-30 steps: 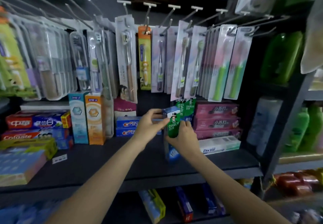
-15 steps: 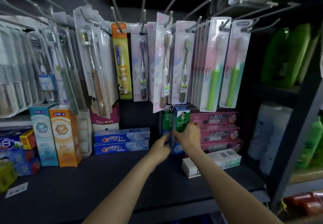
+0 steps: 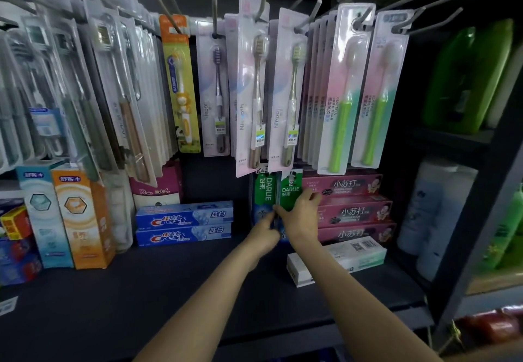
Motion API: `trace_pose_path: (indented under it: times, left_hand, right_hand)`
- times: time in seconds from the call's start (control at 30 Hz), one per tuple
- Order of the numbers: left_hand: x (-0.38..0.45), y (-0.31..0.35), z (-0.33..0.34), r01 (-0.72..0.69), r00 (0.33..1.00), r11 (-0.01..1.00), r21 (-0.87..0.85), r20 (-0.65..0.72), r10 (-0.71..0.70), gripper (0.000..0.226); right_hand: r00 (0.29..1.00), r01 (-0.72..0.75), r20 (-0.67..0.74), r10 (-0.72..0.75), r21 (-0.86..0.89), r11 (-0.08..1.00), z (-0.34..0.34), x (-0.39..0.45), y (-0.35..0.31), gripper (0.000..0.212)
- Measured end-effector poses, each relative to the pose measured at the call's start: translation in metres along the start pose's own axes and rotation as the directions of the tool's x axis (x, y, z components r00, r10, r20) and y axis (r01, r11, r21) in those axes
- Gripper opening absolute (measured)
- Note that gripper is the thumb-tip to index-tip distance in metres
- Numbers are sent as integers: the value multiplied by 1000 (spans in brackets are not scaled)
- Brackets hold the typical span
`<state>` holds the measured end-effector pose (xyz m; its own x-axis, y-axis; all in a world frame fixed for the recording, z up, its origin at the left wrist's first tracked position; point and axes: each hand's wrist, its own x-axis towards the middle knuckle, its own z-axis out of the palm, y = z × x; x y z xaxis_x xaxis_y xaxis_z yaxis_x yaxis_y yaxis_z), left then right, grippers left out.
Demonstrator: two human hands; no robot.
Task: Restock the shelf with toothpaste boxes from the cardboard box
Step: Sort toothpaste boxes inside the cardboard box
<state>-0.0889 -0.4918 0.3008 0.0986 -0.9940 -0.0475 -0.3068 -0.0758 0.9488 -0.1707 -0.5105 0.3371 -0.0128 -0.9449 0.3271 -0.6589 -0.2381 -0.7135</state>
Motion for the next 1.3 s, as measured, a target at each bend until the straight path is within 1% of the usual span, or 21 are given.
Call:
trace_pose_path:
  times: [0.17, 0.37, 0.47, 0.53, 0.6, 0.7, 0.77, 0.83, 0.87, 0.9, 0.93, 1.0, 1.03, 1.07, 1.13, 1.17, 1.2, 1.23, 1.27, 1.3]
  left_hand:
    - [-4, -4, 4, 17, 997, 1000, -21, -81, -19, 63]
    - [-15, -1, 5, -48, 995, 999, 8, -89, 48, 54]
    - [-18, -1, 3, -69, 989, 993, 94, -127, 81, 58]
    - [-23, -2, 0, -92, 982, 989, 115, -152, 109, 61]
    - [-29, -2, -2, -122, 969, 983, 136, -197, 148, 60]
    - [-52, -7, -7, -201, 931, 960, 194, -266, 249, 56]
    - [-85, -22, -11, -292, 874, 916, 274, -312, 372, 50]
    - [-129, -47, -16, -401, 792, 839, 368, -321, 519, 45]
    - [-153, -65, -17, -421, 781, 808, 412, -288, 554, 41]
    - [-178, -86, -17, -418, 796, 788, 452, -235, 558, 38]
    - [-203, -110, -16, -390, 832, 788, 477, -184, 524, 34]
    - [-248, -163, -13, -277, 916, 816, 508, -117, 384, 32]
    - [-267, -191, -12, -212, 948, 822, 529, -94, 305, 33]
    - [-286, -218, -11, -141, 972, 819, 556, -78, 220, 34]
    - [-317, -265, -12, 50, 998, 804, 593, -67, -13, 35]
    - [-330, -286, -13, 163, 986, 784, 599, -75, -148, 37]
    - [-341, -305, -14, 275, 956, 751, 601, -87, -280, 38]
    - [-350, -325, -14, 367, 915, 708, 603, -94, -393, 40]
    - [-359, -344, -12, 429, 873, 662, 614, -92, -479, 41]
    - [-366, -364, -9, 464, 841, 626, 626, -90, -534, 42]
  right_hand:
    - [1000, -2, -4, 2, 23, 1000, 0, -3, 4, 56]
    - [998, 31, -60, -26, 96, 995, -1, -9, 5, 50]
    - [990, 115, -91, -105, 120, 986, -1, -20, 10, 41]
    - [985, 165, -72, -159, 94, 982, 1, -29, 13, 38]
    - [983, 182, -56, -177, 93, 979, 1, -37, 15, 34]
    - [972, 235, -3, -236, 130, 963, -3, -56, 21, 23]
    - [932, 342, 72, -356, 154, 927, -3, -84, 32, 15]
    - [853, 470, 149, -501, 199, 860, 0, -121, 43, 10]
    - [805, 519, 200, -559, 221, 826, 6, -142, 50, 9]
    - [753, 553, 268, -601, 239, 798, 14, -164, 59, 10]
    - [698, 570, 353, -623, 253, 782, 22, -188, 68, 13]
    - [584, 584, 522, -622, 262, 768, 46, -232, 90, 19]
    - [524, 603, 591, -614, 252, 757, 60, -253, 101, 21]
    - [457, 623, 665, -591, 234, 746, 75, -274, 112, 21]
    - [318, 618, 832, -454, 181, 765, 104, -309, 132, 23]
    - [251, 622, 900, -355, 131, 772, 121, -326, 146, 25]
    - [197, 640, 945, -261, 78, 764, 138, -343, 160, 28]
    - [156, 651, 973, -172, 30, 759, 156, -360, 176, 30]
    - [128, 656, 987, -94, -13, 755, 172, -378, 192, 31]
    - [107, 654, 994, -23, -53, 754, 190, -397, 213, 32]
